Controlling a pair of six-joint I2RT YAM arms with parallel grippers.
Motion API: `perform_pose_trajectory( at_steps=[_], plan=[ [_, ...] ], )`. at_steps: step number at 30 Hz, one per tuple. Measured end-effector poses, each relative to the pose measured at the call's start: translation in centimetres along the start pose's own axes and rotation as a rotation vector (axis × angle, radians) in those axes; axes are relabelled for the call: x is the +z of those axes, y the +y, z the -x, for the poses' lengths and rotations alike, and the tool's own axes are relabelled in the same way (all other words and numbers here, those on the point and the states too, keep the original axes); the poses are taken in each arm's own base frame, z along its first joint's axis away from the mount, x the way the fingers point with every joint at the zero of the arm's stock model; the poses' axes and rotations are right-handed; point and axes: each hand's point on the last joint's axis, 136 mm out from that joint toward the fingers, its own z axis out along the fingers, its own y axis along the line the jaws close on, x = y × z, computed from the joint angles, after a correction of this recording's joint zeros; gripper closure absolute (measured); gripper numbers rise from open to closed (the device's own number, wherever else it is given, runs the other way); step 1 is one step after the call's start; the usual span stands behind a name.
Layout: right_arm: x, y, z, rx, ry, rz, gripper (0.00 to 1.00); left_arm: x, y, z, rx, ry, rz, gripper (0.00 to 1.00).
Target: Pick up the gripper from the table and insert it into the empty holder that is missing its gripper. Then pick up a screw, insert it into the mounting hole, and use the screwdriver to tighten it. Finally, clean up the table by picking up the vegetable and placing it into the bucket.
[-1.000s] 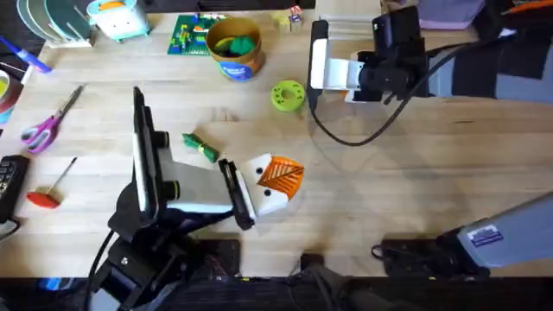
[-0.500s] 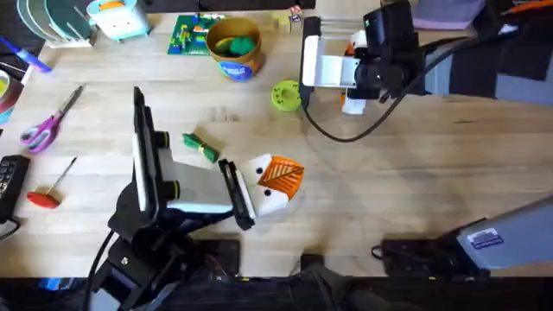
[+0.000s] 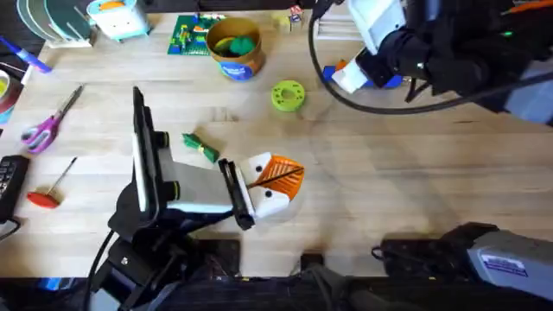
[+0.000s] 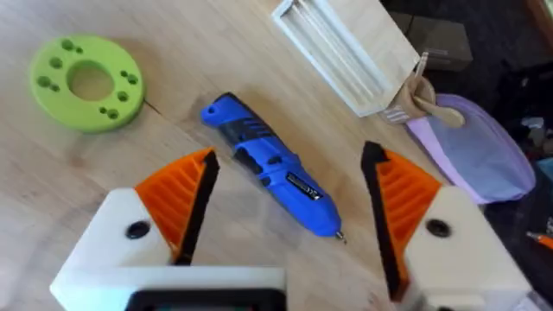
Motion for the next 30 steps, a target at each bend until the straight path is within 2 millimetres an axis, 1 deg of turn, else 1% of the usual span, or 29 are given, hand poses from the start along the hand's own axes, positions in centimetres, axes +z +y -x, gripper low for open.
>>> perform_pose_trajectory(
  at_steps=[1, 2, 3, 5, 6, 7, 8, 11, 12, 13, 14, 18, 19, 20, 21, 23, 25, 26, 27, 30],
  plan=[
    [-1.0, -0.2, 0.3, 0.042, -0.015, 0.000, 0.009, 0.0, 0.0, 0.0, -0.004, 0.000, 0.000, 0.833],
    [-2.2, -0.5, 0.5, 0.087, -0.028, 0.000, 0.010, 0.0, 0.0, 0.0, 0.000, 0.000, 0.000, 0.725],
    [-3.1, -0.7, 0.5, 0.127, -0.036, 0.001, 0.010, 0.0, 0.0, 0.0, 0.001, 0.000, 0.000, 0.600],
    [-5.0, -0.8, 0.3, 0.204, -0.040, 0.008, 0.009, 0.0, 0.0, 0.0, 0.000, 0.000, 0.002, 0.311],
    [-5.8, -0.8, 0.1, 0.235, -0.040, 0.012, 0.009, 0.0, 0.0, 0.0, 0.000, 0.000, 0.002, 0.206],
    [-6.7, -0.8, -0.2, 0.272, -0.038, 0.016, 0.010, 0.0, 0.0, 0.0, -0.003, 0.000, 0.002, 0.153],
    [-7.4, -0.8, -0.4, 0.298, -0.034, 0.019, 0.010, 0.0, 0.0, 0.0, -0.004, 0.000, 0.002, 0.131],
    [-9.1, -0.6, -1.2, 0.353, -0.023, 0.031, 0.010, 0.0, 0.0, 0.0, -0.004, 0.000, 0.002, 0.119],
    [-9.6, -0.5, -1.4, 0.366, -0.023, 0.038, 0.010, 0.0, 0.0, 0.0, -0.004, 0.000, 0.002, 0.128],
    [-9.9, -0.4, -1.4, 0.375, -0.025, 0.046, 0.010, 0.0, 0.0, 0.0, -0.006, 0.000, 0.002, 0.192],
    [-10.3, -0.2, -1.5, 0.383, -0.028, 0.056, 0.010, 0.0, 0.0, 0.0, -0.008, 0.000, 0.003, 0.305],
    [-11.2, 0.5, -1.1, 0.404, -0.054, 0.105, 0.009, 0.0, 0.1, 0.0, -0.006, 0.000, 0.003, 0.924],
    [-11.2, 0.7, -1.0, 0.406, -0.060, 0.121, 0.010, 0.0, 0.1, 0.0, -0.004, 0.000, 0.004, 0.976],
    [-11.3, 0.9, -0.8, 0.408, -0.064, 0.135, 0.009, 0.0, 0.1, 0.0, -0.005, 0.000, 0.006, 0.941],
    [-11.3, 1.2, -0.7, 0.408, -0.068, 0.150, 0.009, 0.0, 0.1, 0.0, 0.000, -0.001, 0.008, 0.775],
    [-11.4, 1.6, -0.5, 0.411, -0.075, 0.177, 0.010, 0.0, 0.2, 0.0, 0.000, -0.001, 0.010, 0.478],
    [-11.5, 1.8, -0.4, 0.410, -0.080, 0.194, 0.007, 0.0, 0.2, 0.0, 0.000, -0.001, 0.011, 0.145],
    [-11.5, 1.9, -0.3, 0.411, -0.082, 0.201, 0.009, 0.0, 0.2, 0.0, -0.004, -0.001, 0.010, 0.048],
    [-11.5, 2.0, -0.3, 0.411, -0.084, 0.206, 0.010, 0.0, 0.2, 0.0, -0.004, -0.001, 0.011, 0.018],
    [-11.5, 2.1, -0.2, 0.413, -0.086, 0.214, 0.010, 0.0, 0.4, 0.2, 0.001, -0.008, 0.024, 0.009]
  ],
)
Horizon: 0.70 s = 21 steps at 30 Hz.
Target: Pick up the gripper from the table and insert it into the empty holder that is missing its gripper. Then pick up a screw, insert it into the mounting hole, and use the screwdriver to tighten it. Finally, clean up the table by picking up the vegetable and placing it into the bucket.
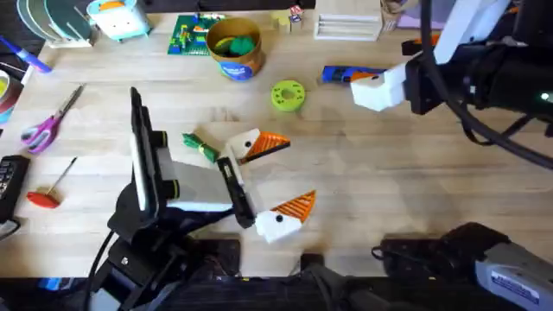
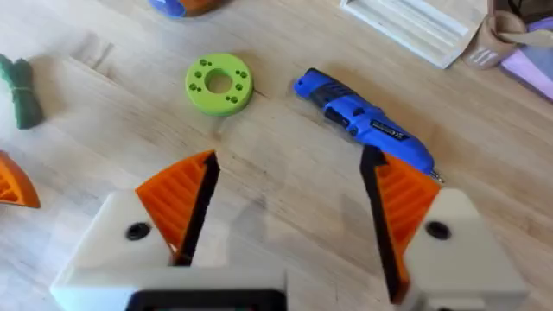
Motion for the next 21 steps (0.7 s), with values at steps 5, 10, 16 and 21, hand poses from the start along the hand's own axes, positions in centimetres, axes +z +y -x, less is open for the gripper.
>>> perform_pose_trajectory(
  at_steps=[5, 10, 16, 21],
  plan=[
    [0.0, 0.1, 0.0, 0.001, 0.000, 0.004, 0.010, -0.2, 1.5, 0.7, -0.038, -0.015, 0.093, 0.008],
    [0.0, 0.1, 0.0, 0.001, -0.001, 0.007, 0.009, -2.3, 3.5, 2.0, -0.190, 0.072, 0.301, 0.008],
    [0.0, 0.2, 0.0, 0.001, -0.001, 0.011, 0.010, -6.1, 4.9, 7.8, -0.244, 0.131, 0.539, 0.008],
    [0.0, 0.2, 0.0, 0.001, -0.001, 0.011, 0.010, -8.1, 6.2, 9.0, -0.313, 0.335, 0.705, 0.008]
  ],
)
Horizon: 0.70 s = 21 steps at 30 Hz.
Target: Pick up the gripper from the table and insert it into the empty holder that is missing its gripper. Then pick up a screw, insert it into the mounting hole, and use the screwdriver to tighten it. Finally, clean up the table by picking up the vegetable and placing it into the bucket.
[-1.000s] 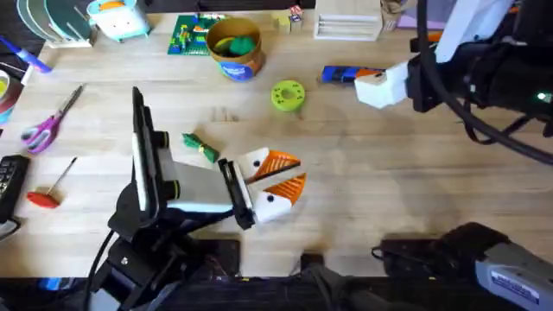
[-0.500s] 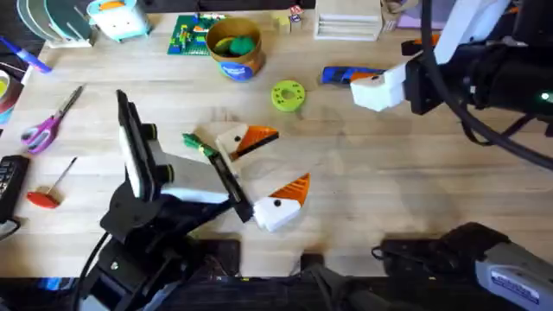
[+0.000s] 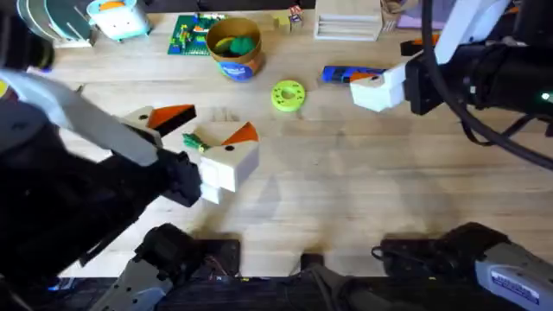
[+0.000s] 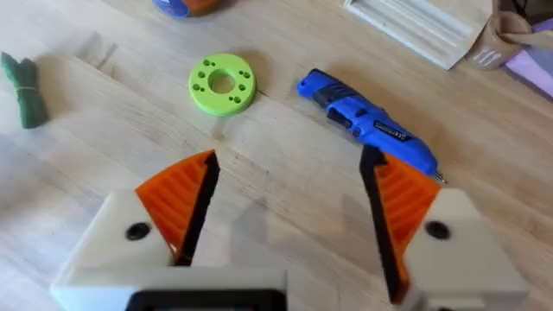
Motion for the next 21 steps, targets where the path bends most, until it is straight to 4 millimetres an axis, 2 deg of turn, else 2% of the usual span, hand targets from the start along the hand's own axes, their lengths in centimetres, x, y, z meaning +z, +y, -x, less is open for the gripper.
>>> perform_pose_trajectory(
  at_steps=[4, 9, 13, 16, 21],
  plan=[
    [0.0, 0.0, 0.0, 0.003, 0.000, 0.000, 0.009, 0.2, 1.8, -0.5, 0.008, 0.208, 0.146, 0.008],
    [0.0, 0.0, 0.0, 0.003, 0.000, 0.000, 0.010, 1.6, 2.0, 0.5, 0.016, 0.283, 0.191, 0.008],
    [0.0, 0.0, 0.0, 0.003, 0.000, 0.000, 0.008, 2.4, 2.2, -0.1, 0.003, 0.331, 0.206, 0.009],
    [0.0, 0.0, 0.0, 0.003, 0.000, 0.000, 0.010, 2.5, 3.0, -0.4, -0.076, 0.345, 0.258, 0.009],
    [0.0, 0.0, 0.0, 0.003, 0.000, 0.000, 0.009, 2.3, 6.3, -2.1, -0.294, 0.412, 0.438, 0.009]
  ],
)
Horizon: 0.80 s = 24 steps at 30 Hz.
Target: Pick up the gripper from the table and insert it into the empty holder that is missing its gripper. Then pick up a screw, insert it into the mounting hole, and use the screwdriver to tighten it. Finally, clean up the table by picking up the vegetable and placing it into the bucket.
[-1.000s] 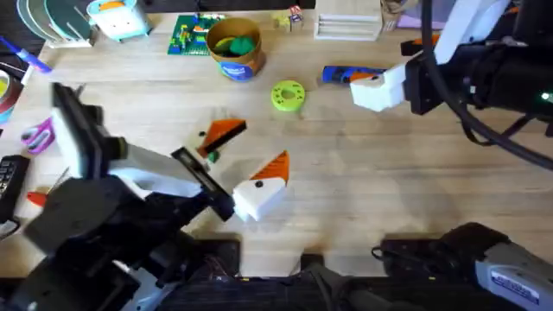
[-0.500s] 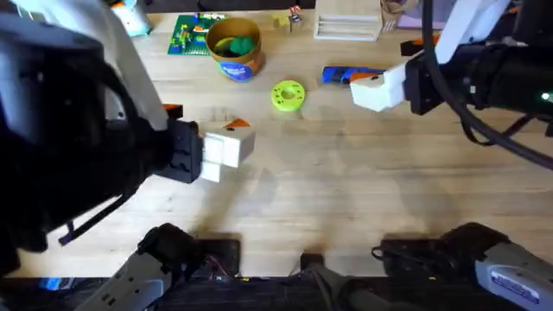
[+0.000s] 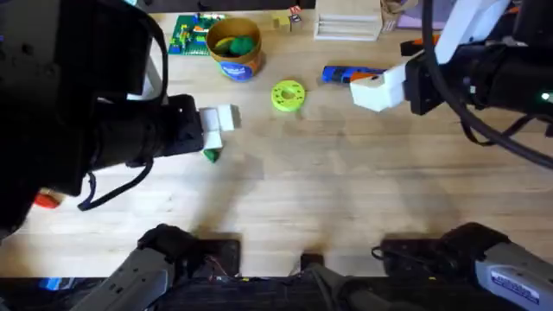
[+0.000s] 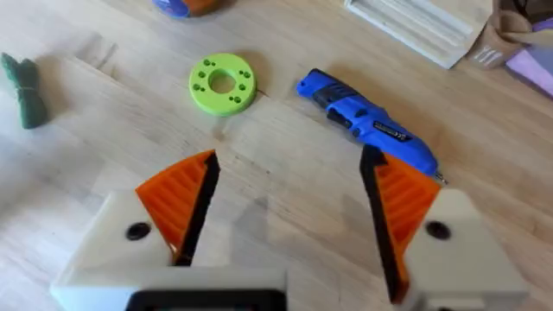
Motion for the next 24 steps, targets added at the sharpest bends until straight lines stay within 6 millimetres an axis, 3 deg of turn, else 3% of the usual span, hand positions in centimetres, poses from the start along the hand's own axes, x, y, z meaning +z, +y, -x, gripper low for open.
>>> perform_pose_trajectory(
  at_steps=[11, 16, 24],
  plan=[
    [0.0, 0.0, -0.1, 0.000, 0.005, 0.000, 0.010, 4.7, 4.8, 0.1, -0.413, 0.172, 0.236, 0.009],
    [0.0, 0.1, -0.7, 0.001, 0.028, 0.002, 0.009, 7.8, 5.3, 0.1, -0.463, 0.208, 0.268, 0.009],
    [0.0, 0.1, -1.2, 0.003, 0.050, 0.004, 0.009, 13.7, 5.3, -2.7, -0.497, 0.298, 0.259, 0.010]
  ],
)
